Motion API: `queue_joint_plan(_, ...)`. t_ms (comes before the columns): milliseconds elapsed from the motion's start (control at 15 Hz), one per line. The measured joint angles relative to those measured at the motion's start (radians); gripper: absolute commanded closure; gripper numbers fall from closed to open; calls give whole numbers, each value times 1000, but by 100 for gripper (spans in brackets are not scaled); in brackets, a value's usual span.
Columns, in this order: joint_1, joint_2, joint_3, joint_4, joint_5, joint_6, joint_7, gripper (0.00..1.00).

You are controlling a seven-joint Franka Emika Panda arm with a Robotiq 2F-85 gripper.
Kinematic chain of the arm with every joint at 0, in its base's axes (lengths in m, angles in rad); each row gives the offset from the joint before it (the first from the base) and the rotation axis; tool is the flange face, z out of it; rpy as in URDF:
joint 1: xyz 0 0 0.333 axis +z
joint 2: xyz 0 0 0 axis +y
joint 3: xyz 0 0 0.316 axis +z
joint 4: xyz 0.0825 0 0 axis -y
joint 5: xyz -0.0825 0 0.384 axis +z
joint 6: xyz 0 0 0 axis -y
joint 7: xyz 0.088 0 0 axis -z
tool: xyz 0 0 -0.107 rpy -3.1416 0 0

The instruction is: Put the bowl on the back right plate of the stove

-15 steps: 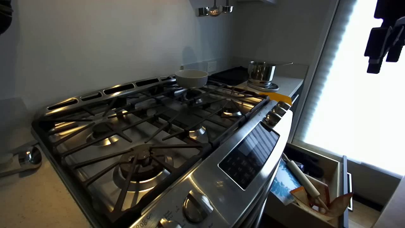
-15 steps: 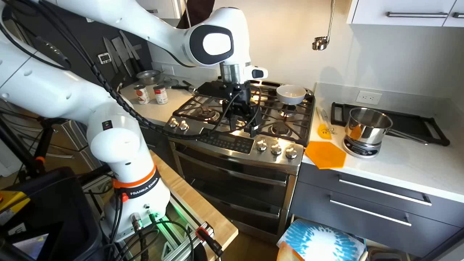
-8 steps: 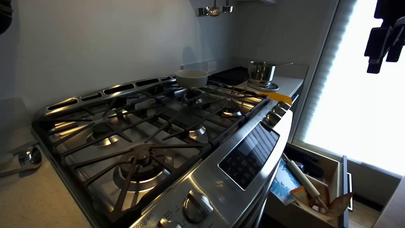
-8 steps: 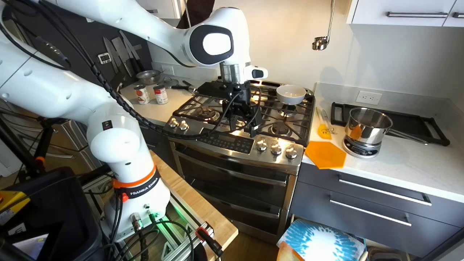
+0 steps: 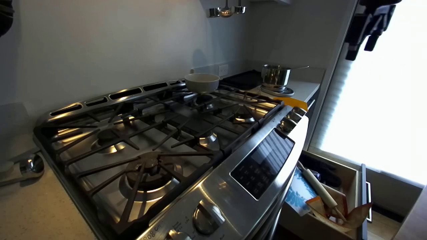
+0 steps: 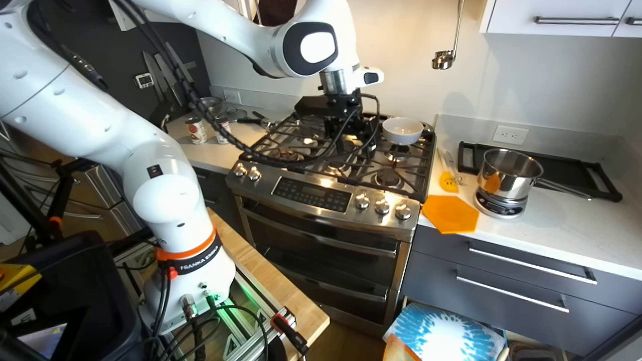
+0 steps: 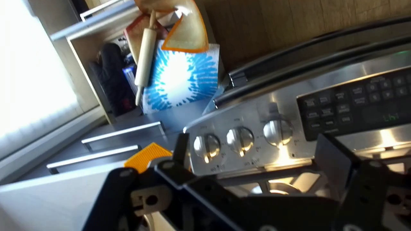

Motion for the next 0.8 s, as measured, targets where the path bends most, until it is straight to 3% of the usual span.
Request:
queue_joint_plan(267,106,226,-45,243,201,-5,-248,0)
queue_joint_plan(467,135,389,-56,439,365,-100,-439,0)
queue_joint_plan(667,133,527,-37,615,429,-235,-490,0)
queue_joint_plan(800,133,580,-29,670,438,-255,-492,0)
